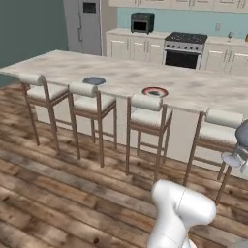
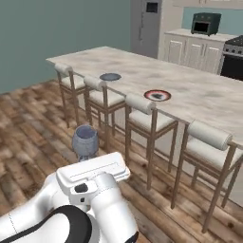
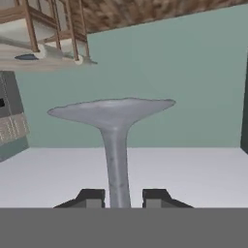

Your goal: Retrieve the wine glasses from the counter and place one next to each plate.

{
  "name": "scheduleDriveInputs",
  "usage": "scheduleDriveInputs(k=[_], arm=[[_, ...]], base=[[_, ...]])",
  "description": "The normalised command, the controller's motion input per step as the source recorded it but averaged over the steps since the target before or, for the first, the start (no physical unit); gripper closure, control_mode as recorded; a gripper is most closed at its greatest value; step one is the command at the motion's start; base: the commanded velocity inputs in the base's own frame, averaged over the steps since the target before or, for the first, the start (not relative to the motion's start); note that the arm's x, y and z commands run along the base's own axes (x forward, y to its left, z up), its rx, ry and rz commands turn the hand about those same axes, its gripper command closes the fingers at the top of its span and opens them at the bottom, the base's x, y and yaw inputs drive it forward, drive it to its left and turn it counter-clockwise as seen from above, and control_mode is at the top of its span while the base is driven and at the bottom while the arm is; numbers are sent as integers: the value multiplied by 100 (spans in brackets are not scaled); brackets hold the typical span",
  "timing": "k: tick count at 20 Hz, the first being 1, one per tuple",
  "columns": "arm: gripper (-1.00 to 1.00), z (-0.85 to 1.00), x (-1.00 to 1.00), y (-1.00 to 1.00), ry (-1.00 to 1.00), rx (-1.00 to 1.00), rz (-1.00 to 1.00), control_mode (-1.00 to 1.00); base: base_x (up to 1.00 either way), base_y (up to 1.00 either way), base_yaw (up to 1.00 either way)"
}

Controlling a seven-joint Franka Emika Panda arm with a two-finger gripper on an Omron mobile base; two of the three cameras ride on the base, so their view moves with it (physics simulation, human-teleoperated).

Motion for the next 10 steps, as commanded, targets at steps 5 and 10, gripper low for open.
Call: scheduleDriveInputs(k=[5,10], arm=[[100,0,0,0,0,0,0,100],[100,0,0,0,0,0,0,100]], base=[[96,98,-63],[97,89,-62]])
